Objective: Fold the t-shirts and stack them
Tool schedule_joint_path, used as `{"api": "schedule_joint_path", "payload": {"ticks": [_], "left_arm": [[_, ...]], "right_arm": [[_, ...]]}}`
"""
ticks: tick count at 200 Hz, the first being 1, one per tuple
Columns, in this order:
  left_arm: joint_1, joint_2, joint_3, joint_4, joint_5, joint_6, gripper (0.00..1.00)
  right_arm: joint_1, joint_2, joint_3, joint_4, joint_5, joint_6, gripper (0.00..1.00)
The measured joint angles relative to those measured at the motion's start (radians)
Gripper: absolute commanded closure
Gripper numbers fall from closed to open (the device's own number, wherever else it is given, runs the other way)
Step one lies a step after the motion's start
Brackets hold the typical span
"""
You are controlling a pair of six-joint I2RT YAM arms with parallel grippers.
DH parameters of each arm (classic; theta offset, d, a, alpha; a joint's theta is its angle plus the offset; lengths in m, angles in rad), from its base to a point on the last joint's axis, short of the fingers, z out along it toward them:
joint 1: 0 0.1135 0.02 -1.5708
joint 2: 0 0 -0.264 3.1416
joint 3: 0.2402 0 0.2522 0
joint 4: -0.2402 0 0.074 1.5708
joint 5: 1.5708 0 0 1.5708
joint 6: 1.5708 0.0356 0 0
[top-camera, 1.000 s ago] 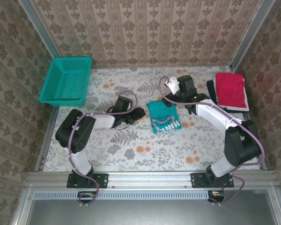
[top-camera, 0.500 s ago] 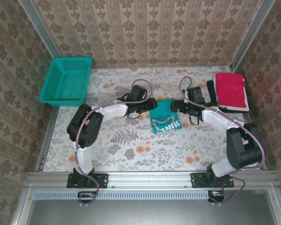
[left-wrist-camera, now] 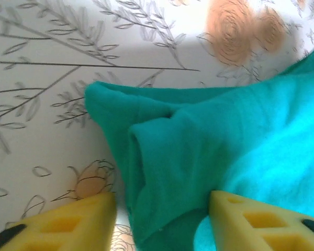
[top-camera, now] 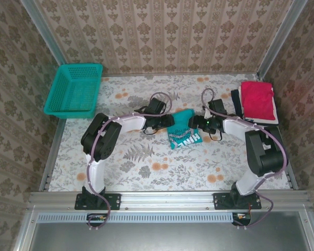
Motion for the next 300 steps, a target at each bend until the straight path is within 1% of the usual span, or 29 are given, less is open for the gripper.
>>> {"api": "schedule_joint_path", "payload": {"ticks": [14,28,45,59,68,73,118,162,168,176,194,208,213,220,225,233,239,248,254,258,262,265,274,300], "left_arm": [[-0.001,0.0,0.0,0.011,0.015,-0.003,0.31],[-0.001,-0.003,-0.003,0.019,0.026,-0.008,0.33],[0.0,-0.01,-0.02,0.037,0.037,-0.021,0.46],[-0.001,-0.009,-0.032,0.047,0.051,-0.039,0.6],[-0.004,-0.007,-0.034,0.048,0.061,-0.044,0.65],[-0.006,-0.005,-0.034,0.051,0.068,-0.051,0.67],[-0.012,0.017,-0.034,0.087,0.105,-0.061,0.67],[-0.012,0.018,-0.033,0.09,0.113,-0.064,0.67],[-0.012,0.019,-0.033,0.091,0.113,-0.065,0.67],[-0.012,0.019,-0.033,0.092,0.114,-0.065,0.67],[-0.012,0.02,-0.033,0.095,0.117,-0.065,0.67],[-0.012,0.02,-0.033,0.095,0.119,-0.065,0.67],[-0.012,0.02,-0.034,0.095,0.119,-0.065,0.66],[-0.012,0.02,-0.034,0.097,0.119,-0.065,0.63],[-0.012,0.02,-0.035,0.099,0.118,-0.065,0.59],[-0.012,0.018,-0.042,0.114,0.116,-0.064,0.51],[-0.012,0.012,-0.051,0.132,0.115,-0.066,0.42],[-0.013,-0.006,-0.069,0.15,0.103,-0.056,0.31],[-0.014,-0.022,-0.084,0.154,0.086,-0.057,0.26],[-0.017,-0.037,-0.099,0.158,0.071,-0.059,0.19],[-0.018,-0.052,-0.111,0.157,0.063,-0.046,0.15],[-0.018,-0.061,-0.122,0.159,0.051,-0.05,0.09],[-0.018,-0.101,-0.155,0.155,0.017,-0.034,0.01],[-0.018,-0.225,-0.23,0.151,-0.077,0.013,0.0]], "right_arm": [[-0.001,0.043,0.023,0.0,-0.026,0.0,0.18],[-0.002,0.076,0.042,0.002,-0.048,-0.002,0.18],[-0.012,0.088,0.053,-0.002,-0.084,0.0,0.18],[-0.021,0.096,0.056,-0.001,-0.108,0.0,0.2],[-0.026,0.099,0.056,0.002,-0.122,0.001,0.21],[-0.029,0.1,0.056,0.005,-0.13,0.002,0.21],[-0.019,0.116,0.055,0.057,-0.2,0.004,0.22],[0.045,0.121,0.056,0.064,-0.226,0.004,0.23],[0.05,0.121,0.056,0.064,-0.226,0.004,0.26],[0.055,0.121,0.056,0.064,-0.226,0.004,0.31],[0.058,0.121,0.056,0.064,-0.225,0.002,0.47],[0.058,0.122,0.056,0.064,-0.225,0.002,0.69],[0.058,0.123,0.057,0.064,-0.225,0.01,0.8],[0.058,0.126,0.058,0.064,-0.225,0.011,0.92],[0.058,0.129,0.058,0.064,-0.225,0.009,1.0],[0.058,0.131,0.061,0.062,-0.225,0.007,1.0],[0.058,0.132,0.065,0.059,-0.225,0.004,1.0],[0.058,0.132,0.072,0.053,-0.225,-0.008,1.0],[0.058,0.132,0.077,0.047,-0.224,-0.014,1.0],[0.058,0.132,0.082,0.038,-0.219,-0.024,1.0],[0.058,0.132,0.087,0.029,-0.214,-0.033,1.0],[0.058,0.132,0.092,0.021,-0.211,-0.04,1.0],[0.058,0.132,0.106,-0.008,-0.189,-0.069,1.0],[0.061,0.128,0.156,-0.107,-0.087,-0.172,1.0]]}}
